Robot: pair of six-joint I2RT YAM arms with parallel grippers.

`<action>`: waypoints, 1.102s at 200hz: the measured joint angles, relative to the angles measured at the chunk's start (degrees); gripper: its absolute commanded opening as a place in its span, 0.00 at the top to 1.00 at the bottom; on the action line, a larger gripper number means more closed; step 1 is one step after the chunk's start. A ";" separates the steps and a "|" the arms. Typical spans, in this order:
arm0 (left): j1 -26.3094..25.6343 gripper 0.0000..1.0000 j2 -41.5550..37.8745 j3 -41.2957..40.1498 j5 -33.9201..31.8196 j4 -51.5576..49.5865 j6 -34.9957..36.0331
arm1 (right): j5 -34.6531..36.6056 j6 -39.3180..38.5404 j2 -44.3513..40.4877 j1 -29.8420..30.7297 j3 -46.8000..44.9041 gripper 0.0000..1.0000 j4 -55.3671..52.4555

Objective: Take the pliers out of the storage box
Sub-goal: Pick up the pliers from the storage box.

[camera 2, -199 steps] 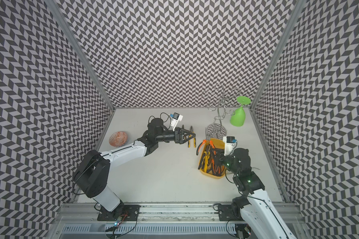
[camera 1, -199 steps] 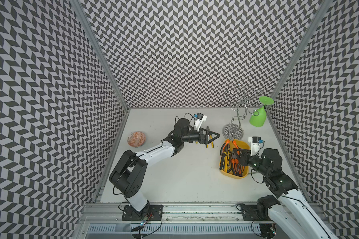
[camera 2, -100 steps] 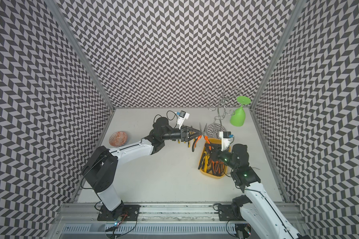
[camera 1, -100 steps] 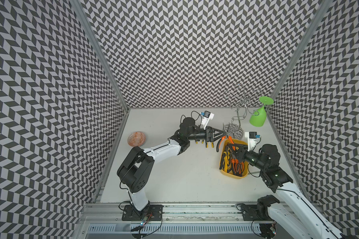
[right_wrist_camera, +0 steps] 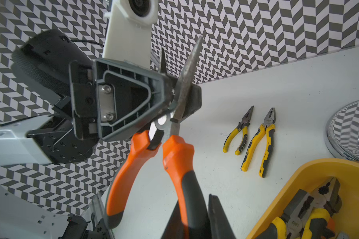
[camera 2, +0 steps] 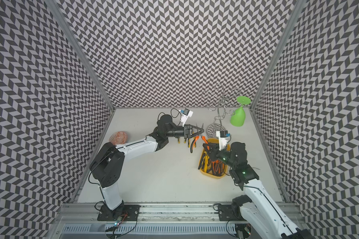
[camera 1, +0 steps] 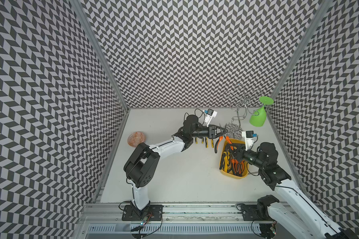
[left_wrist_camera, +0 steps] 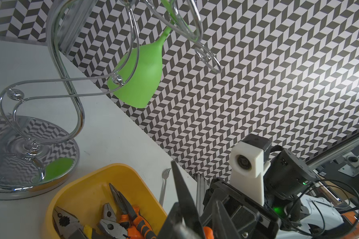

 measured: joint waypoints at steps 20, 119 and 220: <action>-0.11 0.66 0.39 0.83 0.26 -1.79 0.37 | 1.38 -1.92 0.44 0.31 0.76 1.00 -1.01; -0.24 0.43 0.74 1.79 -0.17 -5.86 1.38 | 13.35 -9.79 0.76 3.48 2.84 1.00 -3.80; -0.24 0.54 0.74 1.79 -1.60 -5.38 -0.24 | 18.67 -9.60 1.88 6.82 2.82 1.00 -2.91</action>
